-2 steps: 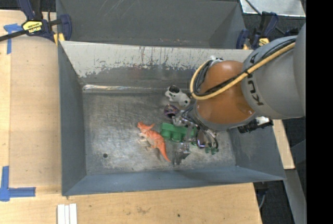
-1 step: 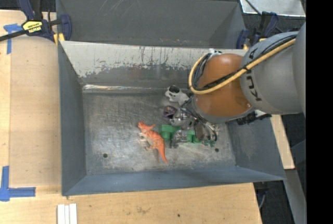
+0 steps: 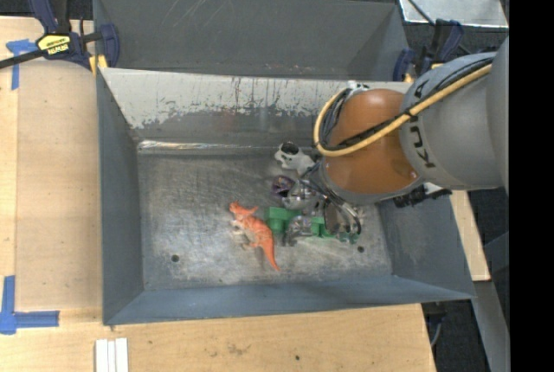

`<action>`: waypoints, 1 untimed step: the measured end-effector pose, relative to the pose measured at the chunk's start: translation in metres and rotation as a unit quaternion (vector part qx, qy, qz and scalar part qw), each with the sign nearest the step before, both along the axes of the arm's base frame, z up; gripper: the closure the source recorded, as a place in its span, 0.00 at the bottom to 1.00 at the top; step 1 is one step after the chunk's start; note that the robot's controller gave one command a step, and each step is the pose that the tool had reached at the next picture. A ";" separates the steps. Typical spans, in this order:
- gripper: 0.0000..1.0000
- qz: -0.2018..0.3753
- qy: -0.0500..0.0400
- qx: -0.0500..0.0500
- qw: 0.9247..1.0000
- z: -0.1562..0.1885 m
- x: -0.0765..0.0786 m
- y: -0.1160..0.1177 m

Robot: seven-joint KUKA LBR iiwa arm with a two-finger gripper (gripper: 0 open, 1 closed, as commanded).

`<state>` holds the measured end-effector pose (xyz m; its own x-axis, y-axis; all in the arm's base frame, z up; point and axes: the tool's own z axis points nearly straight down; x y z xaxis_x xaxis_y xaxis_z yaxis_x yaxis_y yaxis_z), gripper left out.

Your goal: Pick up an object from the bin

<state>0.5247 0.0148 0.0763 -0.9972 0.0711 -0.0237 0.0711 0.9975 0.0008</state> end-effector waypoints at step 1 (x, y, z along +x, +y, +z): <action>1.00 0.000 0.003 0.000 1.000 0.002 -0.001 0.000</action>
Offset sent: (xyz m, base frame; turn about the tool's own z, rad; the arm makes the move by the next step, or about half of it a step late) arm 0.0000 0.0002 0.0420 0.0000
